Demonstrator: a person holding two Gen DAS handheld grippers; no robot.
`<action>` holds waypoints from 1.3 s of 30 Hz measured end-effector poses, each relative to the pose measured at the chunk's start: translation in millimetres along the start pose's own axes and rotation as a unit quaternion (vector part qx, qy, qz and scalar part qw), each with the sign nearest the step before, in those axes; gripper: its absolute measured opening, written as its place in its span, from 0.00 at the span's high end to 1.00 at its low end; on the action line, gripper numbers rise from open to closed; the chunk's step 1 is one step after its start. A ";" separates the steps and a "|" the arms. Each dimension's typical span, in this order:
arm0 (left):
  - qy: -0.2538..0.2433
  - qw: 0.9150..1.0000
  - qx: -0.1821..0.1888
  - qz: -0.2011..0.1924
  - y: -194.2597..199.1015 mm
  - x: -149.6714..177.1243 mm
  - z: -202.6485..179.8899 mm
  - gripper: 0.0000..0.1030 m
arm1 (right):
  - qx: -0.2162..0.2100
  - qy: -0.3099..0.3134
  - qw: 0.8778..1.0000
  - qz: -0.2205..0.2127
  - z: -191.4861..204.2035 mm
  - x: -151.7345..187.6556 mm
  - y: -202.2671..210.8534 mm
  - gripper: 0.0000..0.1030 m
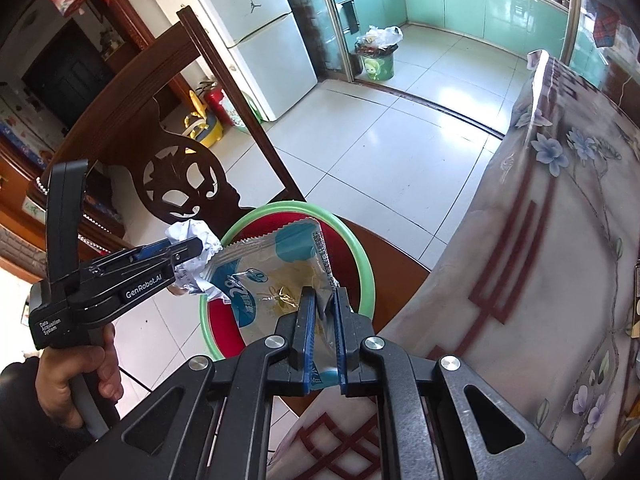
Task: Collect trash
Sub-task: 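Carry both items over the red bucket and open both tools to drop them, then move both open tools back over the table trash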
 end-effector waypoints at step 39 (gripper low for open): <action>-0.024 0.994 -0.008 -0.108 105.9 10.6 -92.2 0.31 | 0.051 0.073 0.980 -0.177 -24.8 34.0 184.9 0.48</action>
Point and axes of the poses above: each gripper's, at about its wrist camera, not at the fingertips, and y roughly against the way its jaws point, z to its left, x to its underside, the point moved 3 cm from there along -y, roughly the way its jaws point, and after that the axes turned 9 degrees about -y, right-handed, at the moved point
